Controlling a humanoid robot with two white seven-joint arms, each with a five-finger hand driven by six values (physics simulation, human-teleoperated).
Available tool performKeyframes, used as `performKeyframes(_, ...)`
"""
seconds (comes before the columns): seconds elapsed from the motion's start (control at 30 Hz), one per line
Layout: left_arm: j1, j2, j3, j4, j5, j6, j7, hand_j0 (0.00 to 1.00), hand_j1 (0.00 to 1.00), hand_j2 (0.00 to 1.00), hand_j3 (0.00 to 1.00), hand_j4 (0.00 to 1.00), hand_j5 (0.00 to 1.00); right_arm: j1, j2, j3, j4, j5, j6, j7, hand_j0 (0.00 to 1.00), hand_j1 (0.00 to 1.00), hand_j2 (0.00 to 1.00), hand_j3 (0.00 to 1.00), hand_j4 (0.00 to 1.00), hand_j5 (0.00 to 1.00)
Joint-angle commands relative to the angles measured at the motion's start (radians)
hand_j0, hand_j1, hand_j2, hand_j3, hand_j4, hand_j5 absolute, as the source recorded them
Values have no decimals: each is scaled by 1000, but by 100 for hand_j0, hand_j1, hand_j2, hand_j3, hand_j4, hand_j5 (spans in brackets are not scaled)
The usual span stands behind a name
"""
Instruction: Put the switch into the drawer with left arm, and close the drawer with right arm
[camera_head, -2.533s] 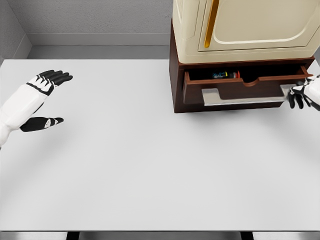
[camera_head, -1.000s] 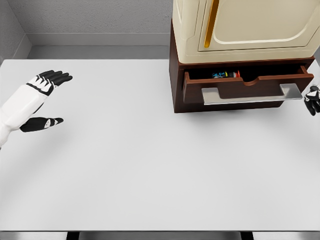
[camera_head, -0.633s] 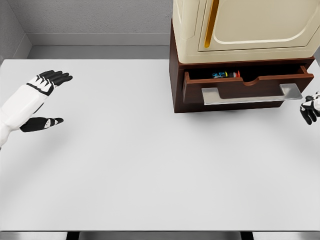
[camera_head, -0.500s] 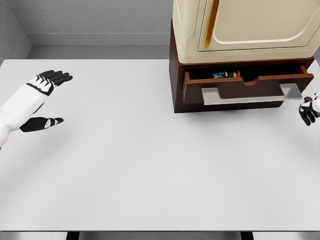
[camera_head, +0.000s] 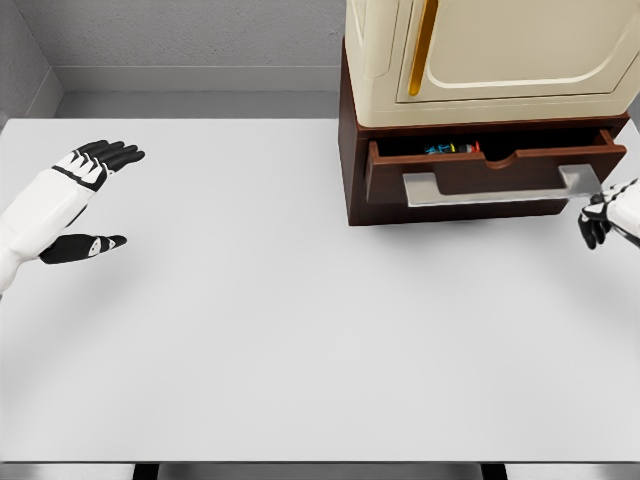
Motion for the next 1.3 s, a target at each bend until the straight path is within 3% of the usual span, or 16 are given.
performKeyframes(0.0, 0, 1, 0, 0, 7, 1, 0, 100, 100, 100, 100, 100, 100, 0, 28, 1, 0, -3, 0, -3, 9, 9, 9, 9, 9, 9)
performKeyframes(0.27, 0, 1, 0, 0, 6, 1, 0, 100, 100, 100, 100, 100, 100, -21, 55, 1, 3, -3, 0, -3, 9, 9, 9, 9, 9, 9)
performKeyframes(0.67, 0, 1, 0, 0, 6, 1, 0, 100, 100, 100, 100, 100, 100, -114, 173, 7, 40, 26, 0, 39, 8, 8, 8, 8, 8, 8)
performKeyframes(0.73, 0, 1, 2, 0, 6, 1, 0, 100, 100, 100, 100, 100, 100, -140, 185, 45, 53, 26, 0, 39, 8, 8, 8, 8, 8, 8)
performKeyframes(0.97, 0, 1, 2, -2, 6, 1, 0, 100, 100, 100, 100, 100, 100, -149, 186, 53, 70, 27, 0, 40, 8, 8, 8, 8, 8, 8)
performKeyframes(1.1, 0, 1, 2, 0, 6, 1, 0, 100, 100, 100, 100, 100, 100, -196, 182, 47, 89, 15, 0, 34, 5, 5, 5, 5, 5, 5)
performKeyframes(1.27, 0, 1, 2, 3, 6, 1, 0, 100, 100, 100, 100, 100, 100, -209, 110, 40, 89, -48, 0, 28, 5, 5, 5, 5, 5, 5)
